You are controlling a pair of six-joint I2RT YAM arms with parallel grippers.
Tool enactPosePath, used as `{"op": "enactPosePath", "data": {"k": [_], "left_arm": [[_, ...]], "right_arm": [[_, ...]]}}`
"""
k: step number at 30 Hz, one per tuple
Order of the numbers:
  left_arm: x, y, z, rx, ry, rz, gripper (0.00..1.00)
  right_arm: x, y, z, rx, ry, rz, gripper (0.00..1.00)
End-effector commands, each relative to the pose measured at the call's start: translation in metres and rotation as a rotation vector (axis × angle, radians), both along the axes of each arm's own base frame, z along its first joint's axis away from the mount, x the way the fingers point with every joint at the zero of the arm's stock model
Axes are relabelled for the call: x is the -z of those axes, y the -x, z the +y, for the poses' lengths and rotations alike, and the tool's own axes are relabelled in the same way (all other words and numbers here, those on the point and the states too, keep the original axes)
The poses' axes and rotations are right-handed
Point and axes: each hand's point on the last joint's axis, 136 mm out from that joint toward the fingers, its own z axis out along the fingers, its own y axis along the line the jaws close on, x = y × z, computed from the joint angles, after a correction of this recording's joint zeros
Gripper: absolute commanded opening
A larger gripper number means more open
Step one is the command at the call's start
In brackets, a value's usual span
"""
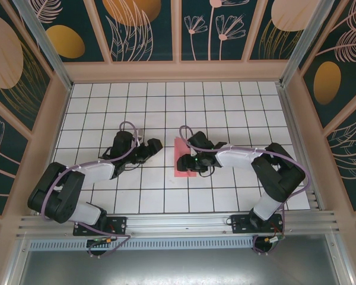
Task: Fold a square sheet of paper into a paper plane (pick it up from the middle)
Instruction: Fold the paper at the center of the table.
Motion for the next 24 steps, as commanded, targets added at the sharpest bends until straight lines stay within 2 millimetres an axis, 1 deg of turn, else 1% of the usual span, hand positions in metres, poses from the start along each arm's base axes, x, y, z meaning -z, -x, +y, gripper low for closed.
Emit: {"op": "enactPosePath", "data": {"k": [1, 5, 7, 9, 13, 16, 20, 24], "left_arm": [[-0.018, 0.002, -0.026, 0.080, 0.095, -0.033, 0.80], [-0.014, 0.003, -0.047, 0.122, 0.106, -0.023, 0.78], [-0.012, 0.001, -0.053, 0.125, 0.113, -0.017, 0.73], [-0.008, -0.004, -0.055, 0.116, 0.112, -0.004, 0.66], [0.001, -0.016, -0.059, 0.088, 0.100, 0.022, 0.59], [0.012, -0.020, -0.063, 0.087, 0.094, 0.052, 0.57], [0.015, -0.024, -0.074, 0.113, 0.104, 0.056, 0.56], [0.024, -0.031, -0.078, 0.110, 0.085, 0.073, 0.55]], "right_arm": [[0.033, 0.009, -0.035, 0.021, 0.132, 0.037, 0.62], [0.033, 0.009, -0.035, 0.015, 0.126, 0.037, 0.62], [0.034, 0.010, -0.035, 0.010, 0.123, 0.035, 0.62], [0.035, 0.011, -0.035, 0.009, 0.125, 0.040, 0.62], [0.036, 0.012, -0.035, 0.008, 0.121, 0.047, 0.62], [0.037, 0.013, -0.034, 0.006, 0.118, 0.049, 0.62], [0.037, 0.014, -0.035, 0.003, 0.117, 0.052, 0.62], [0.038, 0.014, -0.035, 0.002, 0.115, 0.054, 0.62]]}}
